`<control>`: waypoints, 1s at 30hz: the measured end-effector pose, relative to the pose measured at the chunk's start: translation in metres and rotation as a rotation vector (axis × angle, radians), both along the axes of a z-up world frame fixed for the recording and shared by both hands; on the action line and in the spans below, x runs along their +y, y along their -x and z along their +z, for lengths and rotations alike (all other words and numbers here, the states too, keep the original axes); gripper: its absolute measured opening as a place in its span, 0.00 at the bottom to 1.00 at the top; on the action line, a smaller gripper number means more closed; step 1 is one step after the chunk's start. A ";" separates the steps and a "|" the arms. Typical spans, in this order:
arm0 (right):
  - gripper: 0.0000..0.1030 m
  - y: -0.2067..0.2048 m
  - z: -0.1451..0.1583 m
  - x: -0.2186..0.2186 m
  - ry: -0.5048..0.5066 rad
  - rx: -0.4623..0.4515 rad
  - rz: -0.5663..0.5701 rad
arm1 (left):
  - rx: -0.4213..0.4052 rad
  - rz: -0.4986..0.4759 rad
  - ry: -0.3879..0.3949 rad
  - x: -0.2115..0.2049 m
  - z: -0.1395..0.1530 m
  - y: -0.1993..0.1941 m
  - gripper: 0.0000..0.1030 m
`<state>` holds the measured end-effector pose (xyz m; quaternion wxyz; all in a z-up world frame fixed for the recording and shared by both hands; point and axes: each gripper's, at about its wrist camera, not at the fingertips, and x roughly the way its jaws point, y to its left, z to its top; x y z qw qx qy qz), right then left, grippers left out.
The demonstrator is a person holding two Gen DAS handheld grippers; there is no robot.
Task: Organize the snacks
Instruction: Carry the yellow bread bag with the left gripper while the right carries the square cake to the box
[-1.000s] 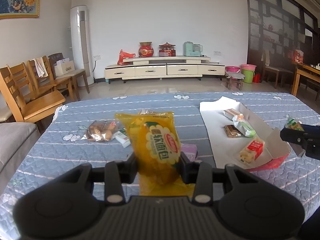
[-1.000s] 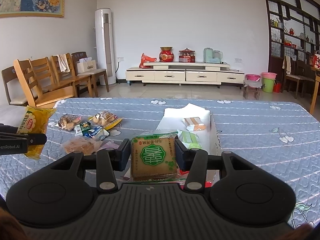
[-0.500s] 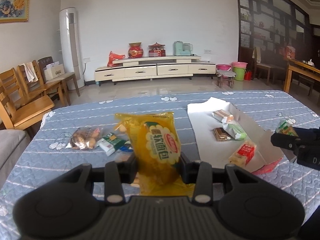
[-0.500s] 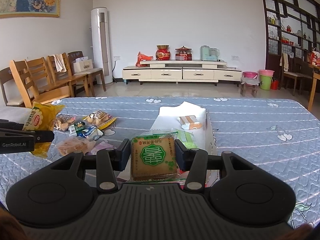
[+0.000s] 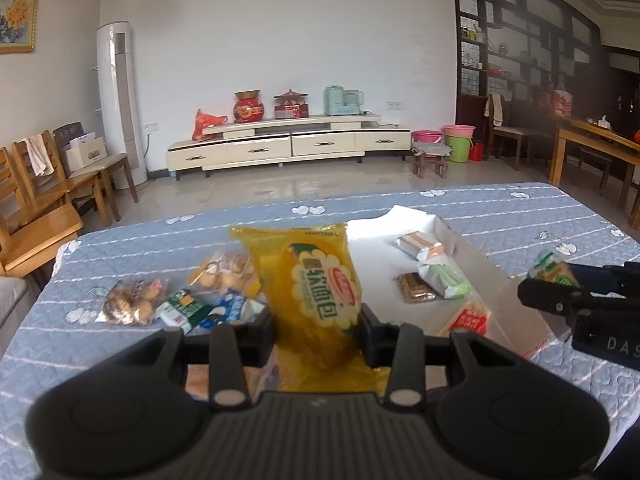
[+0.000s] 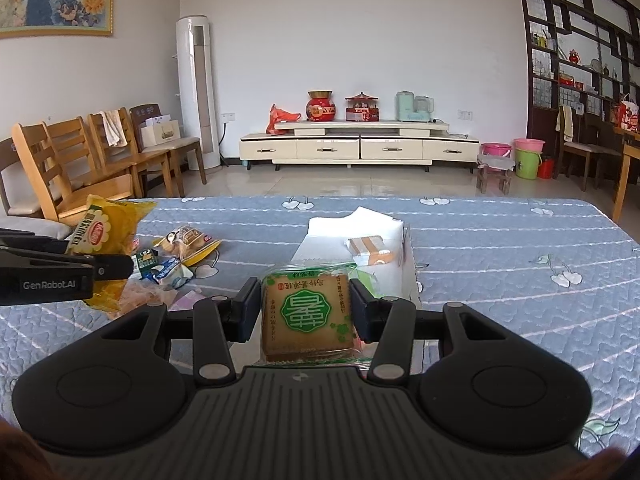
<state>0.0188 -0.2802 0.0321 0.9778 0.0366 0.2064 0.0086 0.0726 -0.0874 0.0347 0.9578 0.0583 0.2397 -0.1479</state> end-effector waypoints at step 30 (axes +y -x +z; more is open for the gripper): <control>0.57 -0.082 0.008 -0.049 0.019 0.025 -0.039 | 0.048 -0.133 -0.009 -0.081 -0.016 -0.055 0.39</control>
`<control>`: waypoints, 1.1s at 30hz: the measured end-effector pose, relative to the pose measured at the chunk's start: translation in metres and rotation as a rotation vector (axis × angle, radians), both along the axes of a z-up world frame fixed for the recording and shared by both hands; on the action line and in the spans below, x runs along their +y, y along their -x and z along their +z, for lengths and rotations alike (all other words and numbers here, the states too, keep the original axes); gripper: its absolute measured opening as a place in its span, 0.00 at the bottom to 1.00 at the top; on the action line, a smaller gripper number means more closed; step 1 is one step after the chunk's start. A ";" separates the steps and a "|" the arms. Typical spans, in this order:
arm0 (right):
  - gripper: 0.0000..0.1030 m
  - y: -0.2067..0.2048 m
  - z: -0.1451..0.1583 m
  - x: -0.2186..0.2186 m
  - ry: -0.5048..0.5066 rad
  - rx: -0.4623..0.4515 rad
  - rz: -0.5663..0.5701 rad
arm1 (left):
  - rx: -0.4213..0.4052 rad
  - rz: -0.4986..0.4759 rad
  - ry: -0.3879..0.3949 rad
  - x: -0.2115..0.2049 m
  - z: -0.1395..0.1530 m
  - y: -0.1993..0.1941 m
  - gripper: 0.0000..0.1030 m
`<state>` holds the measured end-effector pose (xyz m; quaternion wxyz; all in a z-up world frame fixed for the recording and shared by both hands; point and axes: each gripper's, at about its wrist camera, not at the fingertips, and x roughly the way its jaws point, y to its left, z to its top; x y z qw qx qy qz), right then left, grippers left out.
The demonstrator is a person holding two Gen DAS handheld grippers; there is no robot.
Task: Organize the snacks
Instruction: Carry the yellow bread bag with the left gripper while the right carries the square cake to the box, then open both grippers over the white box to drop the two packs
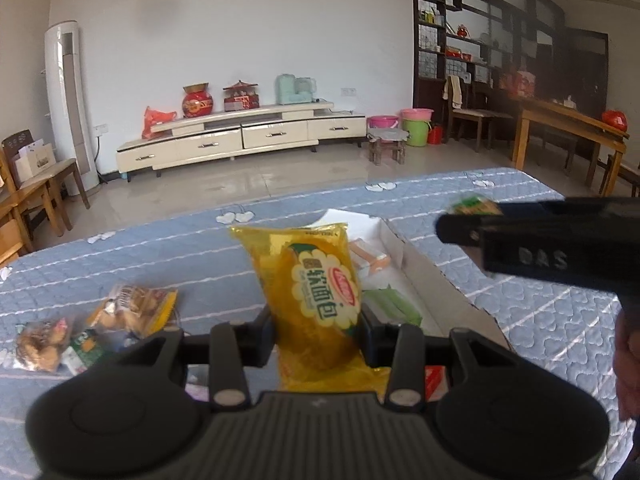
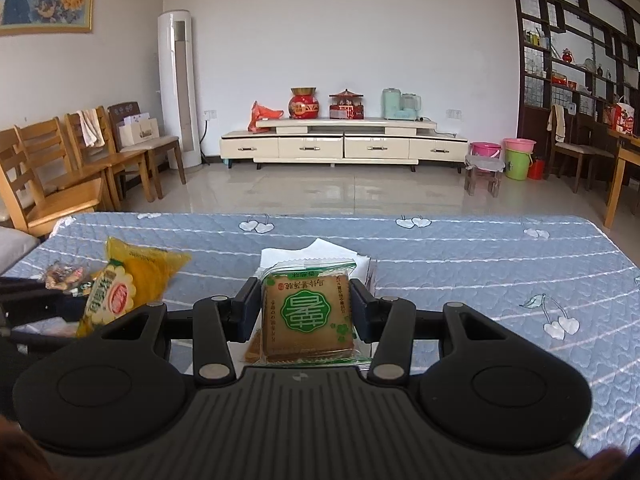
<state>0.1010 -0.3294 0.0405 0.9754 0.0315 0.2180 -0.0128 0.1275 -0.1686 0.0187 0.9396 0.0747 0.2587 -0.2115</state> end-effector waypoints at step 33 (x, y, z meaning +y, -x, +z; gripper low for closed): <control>0.98 -0.055 -0.012 -0.009 0.072 0.033 -0.074 | 0.099 -0.078 0.036 -0.030 -0.023 -0.026 0.82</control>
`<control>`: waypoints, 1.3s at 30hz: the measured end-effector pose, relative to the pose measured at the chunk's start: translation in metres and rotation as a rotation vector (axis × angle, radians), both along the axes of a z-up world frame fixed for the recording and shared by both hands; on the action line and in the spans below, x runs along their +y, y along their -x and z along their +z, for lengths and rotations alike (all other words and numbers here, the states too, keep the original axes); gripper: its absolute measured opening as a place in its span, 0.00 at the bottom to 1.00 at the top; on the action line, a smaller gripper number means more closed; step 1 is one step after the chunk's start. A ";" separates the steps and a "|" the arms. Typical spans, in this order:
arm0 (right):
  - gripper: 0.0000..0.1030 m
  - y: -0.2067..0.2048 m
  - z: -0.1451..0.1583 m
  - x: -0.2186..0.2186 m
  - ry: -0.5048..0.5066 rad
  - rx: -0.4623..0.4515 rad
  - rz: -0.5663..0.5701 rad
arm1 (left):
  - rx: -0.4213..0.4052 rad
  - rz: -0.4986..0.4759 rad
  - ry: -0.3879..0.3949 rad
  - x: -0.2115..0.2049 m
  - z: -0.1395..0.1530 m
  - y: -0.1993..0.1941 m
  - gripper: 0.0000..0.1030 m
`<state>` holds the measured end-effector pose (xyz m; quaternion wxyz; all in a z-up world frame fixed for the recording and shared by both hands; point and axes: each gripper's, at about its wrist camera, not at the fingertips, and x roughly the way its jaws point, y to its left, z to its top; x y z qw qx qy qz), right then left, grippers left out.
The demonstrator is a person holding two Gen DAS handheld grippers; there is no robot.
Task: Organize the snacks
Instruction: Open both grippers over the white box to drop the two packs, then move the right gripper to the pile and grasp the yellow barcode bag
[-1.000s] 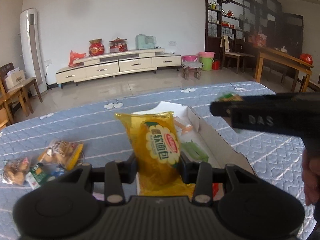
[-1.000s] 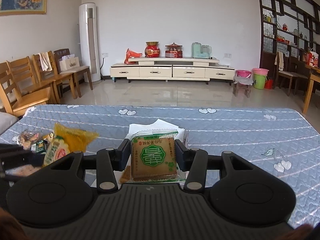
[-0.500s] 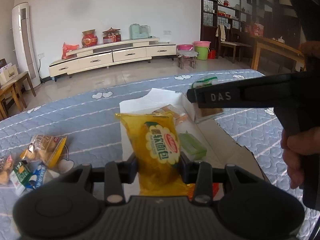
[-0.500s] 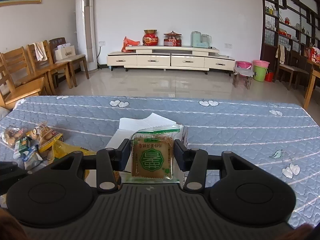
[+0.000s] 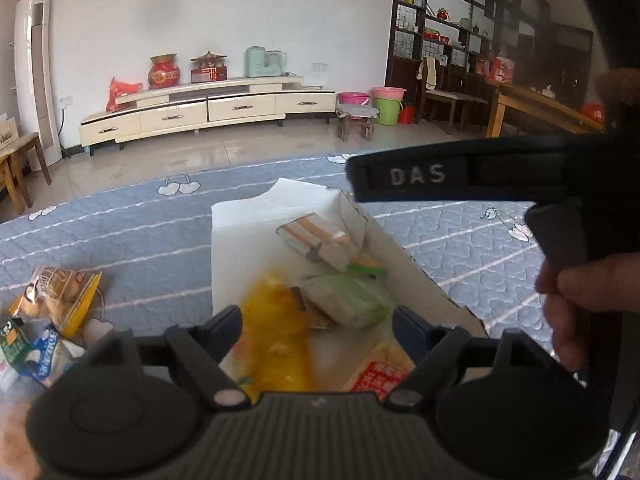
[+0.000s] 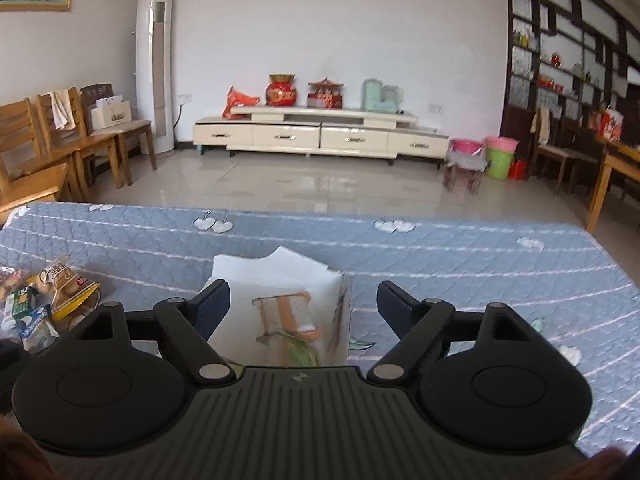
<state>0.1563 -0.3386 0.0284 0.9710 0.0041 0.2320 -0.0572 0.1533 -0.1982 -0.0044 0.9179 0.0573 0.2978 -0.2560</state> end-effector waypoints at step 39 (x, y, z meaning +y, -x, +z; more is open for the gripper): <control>1.00 0.085 -0.010 0.125 -0.070 0.057 0.213 | -0.065 0.435 -0.051 0.207 0.006 0.083 0.96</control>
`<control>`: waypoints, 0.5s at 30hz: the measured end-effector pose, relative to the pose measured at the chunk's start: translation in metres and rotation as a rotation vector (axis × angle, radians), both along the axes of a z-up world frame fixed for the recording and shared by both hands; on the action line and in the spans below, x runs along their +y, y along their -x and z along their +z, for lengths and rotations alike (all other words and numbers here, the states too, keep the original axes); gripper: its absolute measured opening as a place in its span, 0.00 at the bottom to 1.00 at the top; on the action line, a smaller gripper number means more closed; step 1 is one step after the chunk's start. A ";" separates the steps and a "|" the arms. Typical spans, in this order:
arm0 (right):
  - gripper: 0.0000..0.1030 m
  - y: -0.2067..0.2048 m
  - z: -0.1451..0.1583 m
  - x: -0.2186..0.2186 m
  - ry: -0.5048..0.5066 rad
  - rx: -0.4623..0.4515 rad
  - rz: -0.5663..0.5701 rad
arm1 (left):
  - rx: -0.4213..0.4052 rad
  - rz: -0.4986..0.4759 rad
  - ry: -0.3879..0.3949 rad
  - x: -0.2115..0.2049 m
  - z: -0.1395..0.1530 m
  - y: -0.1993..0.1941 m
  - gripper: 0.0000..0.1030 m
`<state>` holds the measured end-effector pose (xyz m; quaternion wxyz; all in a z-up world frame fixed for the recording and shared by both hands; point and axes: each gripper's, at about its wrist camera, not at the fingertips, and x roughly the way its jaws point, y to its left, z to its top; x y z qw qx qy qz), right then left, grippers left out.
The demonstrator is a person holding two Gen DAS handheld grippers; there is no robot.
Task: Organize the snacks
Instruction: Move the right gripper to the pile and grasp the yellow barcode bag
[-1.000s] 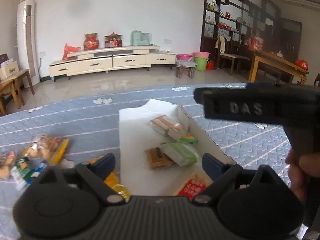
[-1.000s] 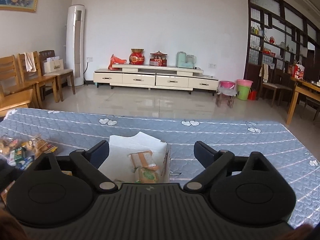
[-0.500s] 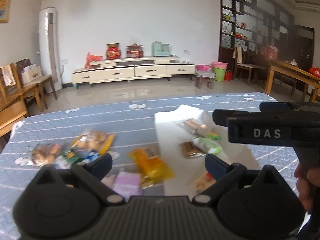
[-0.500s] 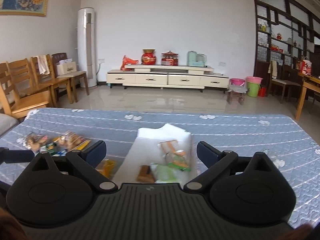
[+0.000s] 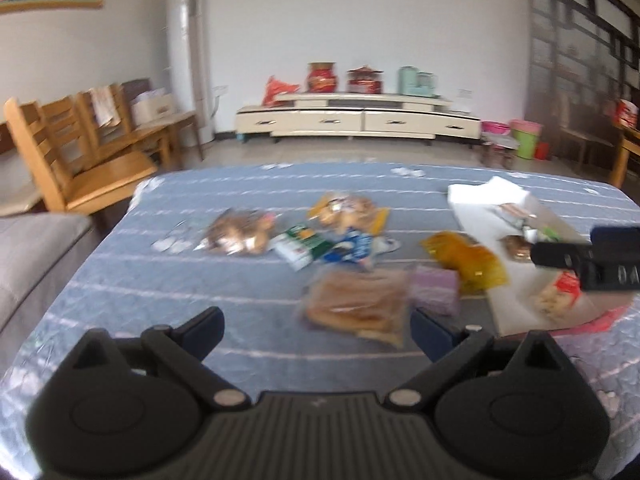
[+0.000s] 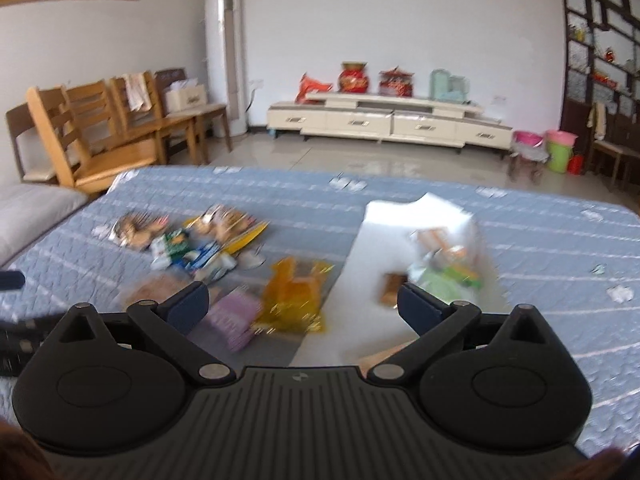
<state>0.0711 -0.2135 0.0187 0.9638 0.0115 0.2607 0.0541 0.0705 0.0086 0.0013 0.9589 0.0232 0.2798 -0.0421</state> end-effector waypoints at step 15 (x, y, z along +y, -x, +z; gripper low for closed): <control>1.00 -0.047 -0.023 0.013 0.015 0.103 -0.007 | 0.018 0.053 0.014 0.023 -0.017 -0.025 0.96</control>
